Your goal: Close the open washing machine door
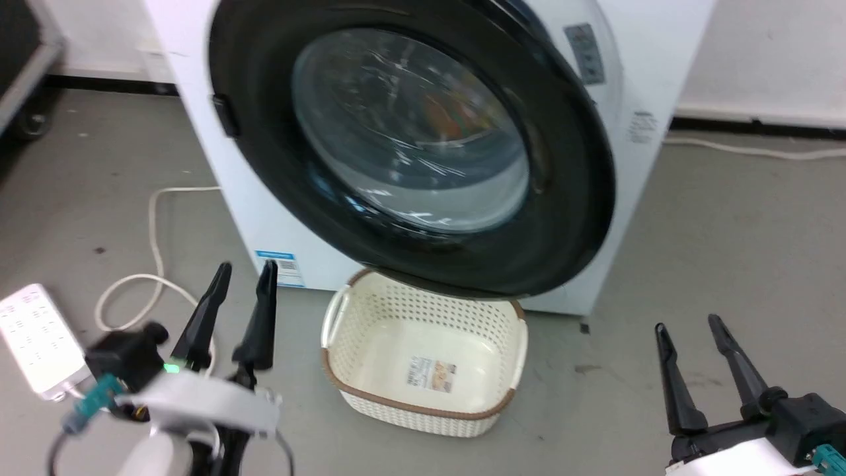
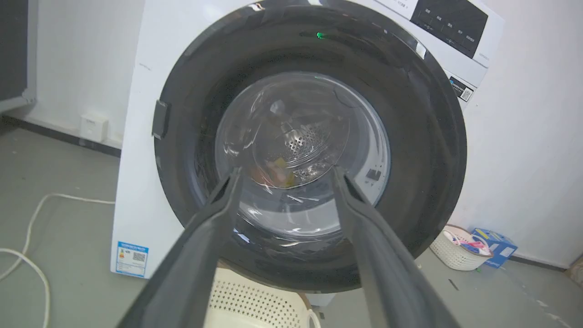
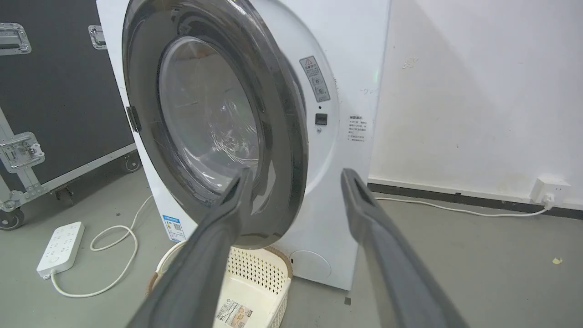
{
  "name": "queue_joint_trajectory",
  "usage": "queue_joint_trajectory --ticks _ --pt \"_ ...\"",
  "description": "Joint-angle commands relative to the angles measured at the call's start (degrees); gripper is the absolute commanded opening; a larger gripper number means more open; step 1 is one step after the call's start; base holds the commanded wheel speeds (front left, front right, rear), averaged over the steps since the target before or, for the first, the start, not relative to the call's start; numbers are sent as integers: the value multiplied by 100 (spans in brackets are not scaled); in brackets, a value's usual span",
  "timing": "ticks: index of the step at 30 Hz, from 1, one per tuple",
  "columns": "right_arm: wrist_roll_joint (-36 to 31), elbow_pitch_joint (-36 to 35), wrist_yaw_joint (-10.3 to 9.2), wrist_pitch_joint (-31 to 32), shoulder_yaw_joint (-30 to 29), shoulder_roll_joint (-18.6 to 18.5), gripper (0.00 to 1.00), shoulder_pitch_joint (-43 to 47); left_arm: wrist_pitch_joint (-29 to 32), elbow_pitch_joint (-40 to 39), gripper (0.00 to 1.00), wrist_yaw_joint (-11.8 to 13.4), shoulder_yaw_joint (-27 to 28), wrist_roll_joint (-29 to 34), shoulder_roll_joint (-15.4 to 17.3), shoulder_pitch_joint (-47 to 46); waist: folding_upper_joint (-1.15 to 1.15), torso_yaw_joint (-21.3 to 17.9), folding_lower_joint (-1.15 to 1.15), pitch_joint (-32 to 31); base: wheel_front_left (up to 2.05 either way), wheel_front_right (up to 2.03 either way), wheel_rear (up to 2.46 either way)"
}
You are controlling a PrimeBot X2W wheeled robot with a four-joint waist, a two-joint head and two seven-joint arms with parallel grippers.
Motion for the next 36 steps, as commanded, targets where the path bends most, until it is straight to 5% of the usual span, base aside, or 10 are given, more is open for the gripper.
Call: queue_joint_trajectory --ticks 1,2,7,24,25,26,27,31,36 --pt "-3 -42 3 -25 21 5 100 88 -26 -144 100 78 84 415 -47 211 0 205 1 -165 0 0 0" --pt "0 -55 3 -25 30 5 100 126 -27 -354 100 193 198 1148 -96 472 0 273 1 -191 0 0 0" --pt "13 -74 3 -25 63 5 100 232 -28 -600 100 252 243 2324 -250 999 0 372 1 -241 0 0 0" --pt "136 57 3 -23 177 5 100 324 -29 -495 100 23 441 3096 -721 1584 0 370 1 -186 0 0 0" --pt "164 75 3 8 215 5 93 322 -29 -490 100 5 453 3124 -736 1575 0 383 1 -170 0 0 0" --pt "159 79 3 45 254 5 24 311 -29 -483 100 -5 467 3155 -744 1566 0 397 1 -141 0 0 0" --pt "111 66 3 79 296 5 0 286 -29 -483 100 -12 476 3191 -748 1548 0 415 1 -92 0 0 0" --pt "11 -16 3 281 584 -172 0 -26 -29 -532 100 -56 495 3284 -798 1417 0 516 1 205 0 0 0" --pt "295 -76 3 717 1090 -940 0 -1154 -29 -575 100 -155 461 3374 -908 1122 0 764 1 825 0 0 0"
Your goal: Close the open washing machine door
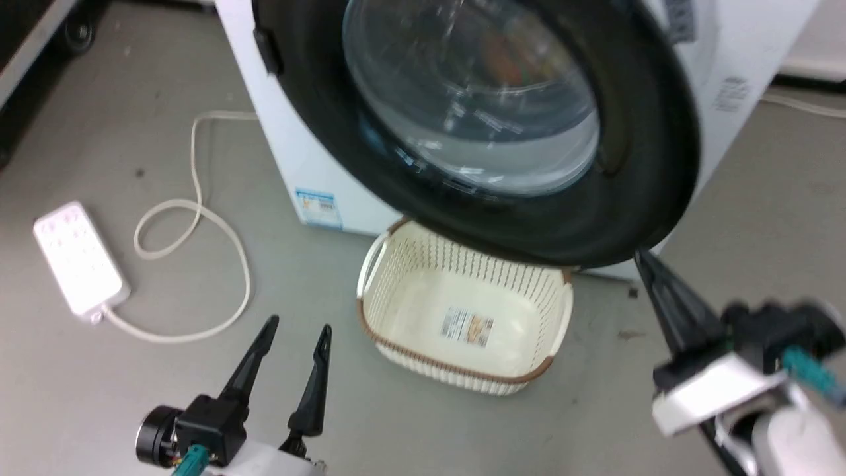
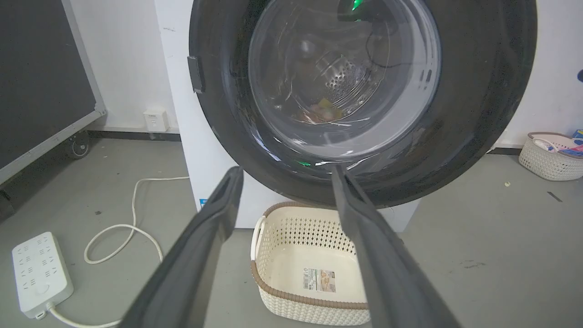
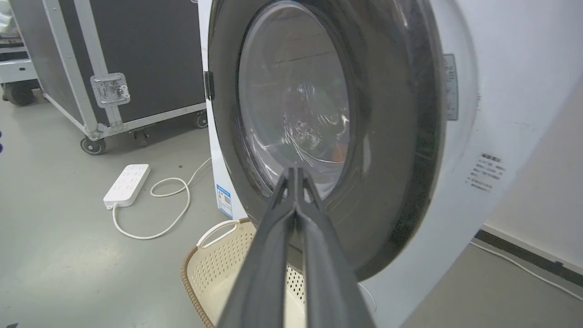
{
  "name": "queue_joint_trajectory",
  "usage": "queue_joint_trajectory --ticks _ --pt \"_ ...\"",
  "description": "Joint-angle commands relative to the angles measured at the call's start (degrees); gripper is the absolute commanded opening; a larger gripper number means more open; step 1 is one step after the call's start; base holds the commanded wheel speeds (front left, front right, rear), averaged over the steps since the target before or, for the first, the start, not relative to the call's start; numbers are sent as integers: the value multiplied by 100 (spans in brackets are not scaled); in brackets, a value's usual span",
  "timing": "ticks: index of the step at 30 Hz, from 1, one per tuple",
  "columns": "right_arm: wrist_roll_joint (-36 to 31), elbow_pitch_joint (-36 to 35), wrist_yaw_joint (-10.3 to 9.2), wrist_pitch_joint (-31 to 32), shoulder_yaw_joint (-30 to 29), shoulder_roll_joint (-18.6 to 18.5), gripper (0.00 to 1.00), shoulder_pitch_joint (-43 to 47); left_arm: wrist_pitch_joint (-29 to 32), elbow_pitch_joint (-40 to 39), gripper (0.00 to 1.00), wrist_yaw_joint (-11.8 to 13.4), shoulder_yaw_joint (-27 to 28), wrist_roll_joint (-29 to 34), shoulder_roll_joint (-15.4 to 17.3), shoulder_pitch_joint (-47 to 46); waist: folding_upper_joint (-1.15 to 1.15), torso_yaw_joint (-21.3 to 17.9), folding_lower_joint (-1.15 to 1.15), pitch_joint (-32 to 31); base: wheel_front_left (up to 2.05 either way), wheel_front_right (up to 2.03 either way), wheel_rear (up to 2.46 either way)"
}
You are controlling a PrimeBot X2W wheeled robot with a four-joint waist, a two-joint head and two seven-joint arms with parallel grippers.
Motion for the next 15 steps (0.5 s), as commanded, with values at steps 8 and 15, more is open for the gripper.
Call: queue_joint_trajectory --ticks 8,15 --pt "775 696 -3 319 79 -515 0 -1415 -25 -105 100 -104 47 106 -180 -398 0 357 -1 753 0 0 0" --pt "978 1527 -3 366 4 -905 0 -2338 -25 -157 100 -181 70 169 -293 -540 0 514 -1 1051 0 0 0"
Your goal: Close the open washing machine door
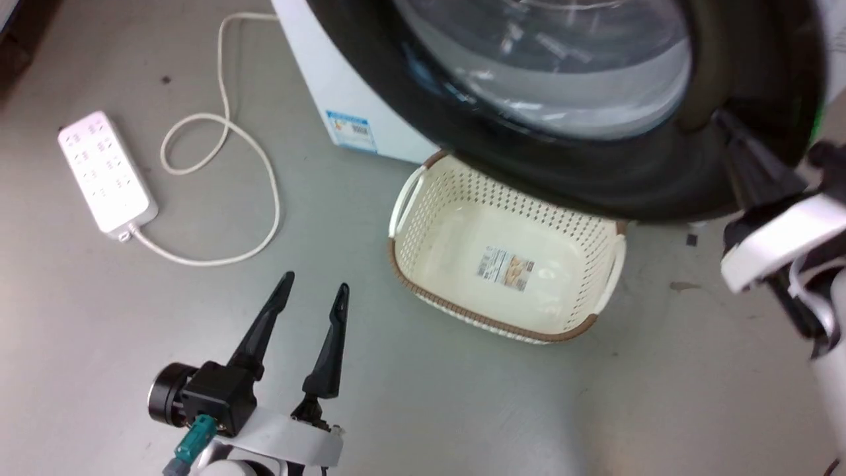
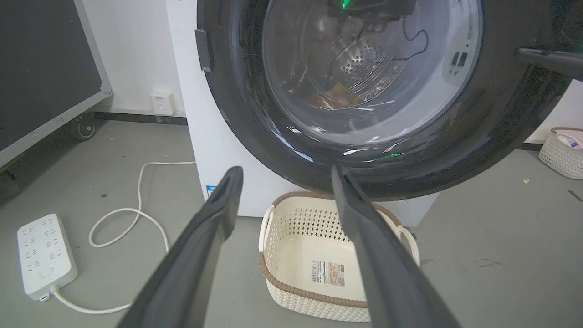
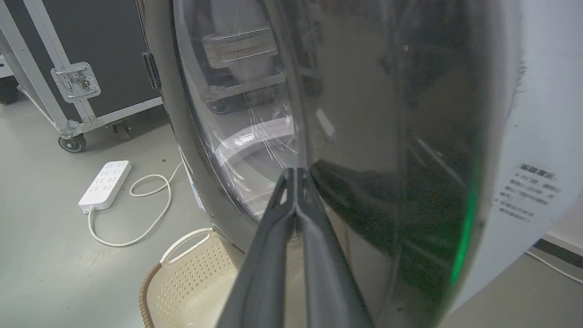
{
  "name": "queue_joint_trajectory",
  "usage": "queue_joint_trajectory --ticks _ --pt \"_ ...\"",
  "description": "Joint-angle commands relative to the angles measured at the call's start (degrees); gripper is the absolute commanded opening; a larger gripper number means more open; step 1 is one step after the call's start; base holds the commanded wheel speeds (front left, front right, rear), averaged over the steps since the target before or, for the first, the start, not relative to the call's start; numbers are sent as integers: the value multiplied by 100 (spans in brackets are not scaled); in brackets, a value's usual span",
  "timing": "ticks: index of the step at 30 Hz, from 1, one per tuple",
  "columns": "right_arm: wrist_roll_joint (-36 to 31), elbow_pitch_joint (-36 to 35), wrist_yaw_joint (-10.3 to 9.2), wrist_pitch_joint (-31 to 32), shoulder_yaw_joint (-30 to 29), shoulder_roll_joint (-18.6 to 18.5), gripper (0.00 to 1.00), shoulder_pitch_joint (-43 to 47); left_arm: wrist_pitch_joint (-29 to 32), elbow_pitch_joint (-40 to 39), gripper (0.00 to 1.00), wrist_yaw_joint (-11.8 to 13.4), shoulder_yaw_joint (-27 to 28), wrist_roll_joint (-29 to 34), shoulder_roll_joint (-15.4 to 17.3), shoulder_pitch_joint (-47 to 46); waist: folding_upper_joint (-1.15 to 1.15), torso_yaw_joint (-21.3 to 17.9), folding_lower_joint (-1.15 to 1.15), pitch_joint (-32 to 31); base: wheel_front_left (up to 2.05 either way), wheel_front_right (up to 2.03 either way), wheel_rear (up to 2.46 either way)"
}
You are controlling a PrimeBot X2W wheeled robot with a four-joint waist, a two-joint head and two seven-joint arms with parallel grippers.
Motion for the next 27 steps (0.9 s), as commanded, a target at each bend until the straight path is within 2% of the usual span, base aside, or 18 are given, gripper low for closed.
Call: queue_joint_trajectory --ticks 1,15,22,27 --pt "53 75 -12 4 -68 -61 0 -144 -25 -25 100 -31 36 32 -10 -82 0 63 -1 90 0 0 0" --pt "182 1257 -12 357 -700 -309 0 -1784 -25 -145 100 -133 162 118 -152 -383 0 224 -1 758 0 0 0" --pt "18 1826 -12 309 -1123 -264 0 -2349 -25 -87 100 -172 171 177 -229 -499 0 284 -1 845 0 0 0" --pt "-50 2083 -12 201 -1152 -205 0 -2485 -25 -42 100 -187 230 205 -274 -498 0 260 -1 780 0 0 0"
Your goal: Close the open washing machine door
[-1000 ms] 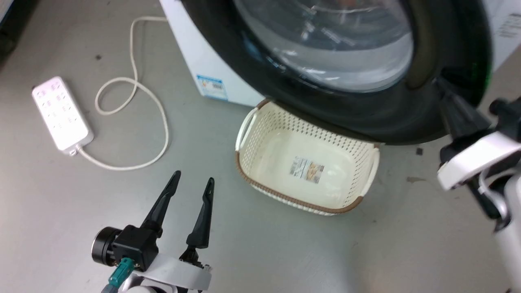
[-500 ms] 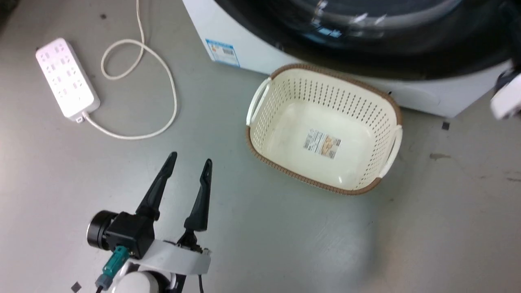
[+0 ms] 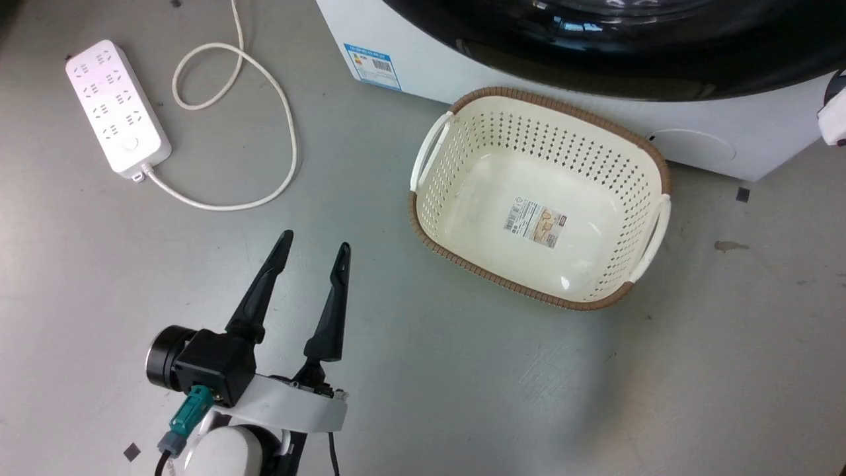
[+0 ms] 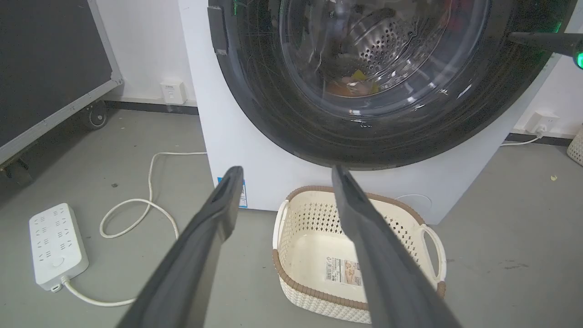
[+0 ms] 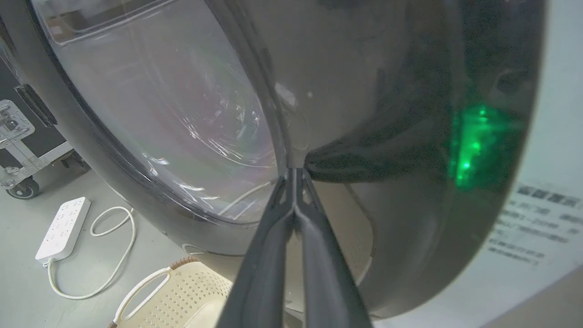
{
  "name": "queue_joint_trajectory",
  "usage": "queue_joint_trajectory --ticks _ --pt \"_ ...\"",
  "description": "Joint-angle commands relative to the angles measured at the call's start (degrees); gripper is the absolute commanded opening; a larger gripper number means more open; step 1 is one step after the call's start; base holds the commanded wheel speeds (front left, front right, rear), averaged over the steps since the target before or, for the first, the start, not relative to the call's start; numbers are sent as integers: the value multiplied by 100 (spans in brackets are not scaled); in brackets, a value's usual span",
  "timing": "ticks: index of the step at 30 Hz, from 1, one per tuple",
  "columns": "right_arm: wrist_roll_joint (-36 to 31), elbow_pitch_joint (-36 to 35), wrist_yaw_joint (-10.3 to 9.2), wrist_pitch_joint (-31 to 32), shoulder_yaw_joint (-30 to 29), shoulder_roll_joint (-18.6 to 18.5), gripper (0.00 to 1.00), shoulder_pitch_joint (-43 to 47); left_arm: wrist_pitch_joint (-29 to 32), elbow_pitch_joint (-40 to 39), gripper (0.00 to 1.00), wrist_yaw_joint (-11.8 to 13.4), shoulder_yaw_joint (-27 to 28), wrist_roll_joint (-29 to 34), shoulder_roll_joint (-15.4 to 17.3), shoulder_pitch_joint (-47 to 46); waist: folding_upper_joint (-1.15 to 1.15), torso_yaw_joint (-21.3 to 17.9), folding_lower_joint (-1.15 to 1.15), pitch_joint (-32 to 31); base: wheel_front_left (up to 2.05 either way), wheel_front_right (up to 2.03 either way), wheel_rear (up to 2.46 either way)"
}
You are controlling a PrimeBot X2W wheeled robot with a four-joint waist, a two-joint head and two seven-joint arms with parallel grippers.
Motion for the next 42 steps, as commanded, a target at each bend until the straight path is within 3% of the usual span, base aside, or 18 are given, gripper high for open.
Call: queue_joint_trajectory --ticks 1,11,12,13,14,24,32,33,38,42 --pt "-33 54 -115 -103 -201 -206 0 -261 -25 15 100 -36 39 50 -33 -41 0 -25 0 -62 0 0 0" --pt "132 275 -115 -613 203 -21 0 489 -25 272 100 -66 176 51 -70 135 0 -276 0 -959 0 0 0" --pt "121 242 -115 -689 317 -35 20 629 -25 316 100 -68 190 55 -64 163 0 -313 0 -1087 0 0 0" --pt "112 196 -115 -786 409 -48 75 776 -25 365 100 -70 209 55 -59 193 0 -352 0 -1219 0 0 0" --pt "156 156 -115 -842 471 -36 100 930 -25 417 100 -71 228 47 -55 227 0 -388 0 -1341 0 0 0" --pt "133 -1174 -115 -1304 532 235 100 2769 -25 766 100 -23 488 -19 5 638 0 -838 0 -2319 0 0 0" --pt "-33 -2385 -115 -1266 -328 1050 100 4188 -25 962 100 -14 476 -2 77 745 0 -1042 0 -2646 0 0 0" --pt "-174 -2767 -115 -1218 -452 1320 100 4562 -6 1006 100 -14 474 -34 90 774 0 -1088 0 -2688 0 0 0" --pt "-592 -3446 -115 -1139 -591 1669 100 5281 108 1059 100 -23 481 -186 104 835 0 -1161 0 -2718 0 0 0" --pt "-702 -3567 -115 -1126 -718 1773 100 5581 126 1087 100 -15 438 -168 123 841 0 -1151 0 -2731 0 0 0"
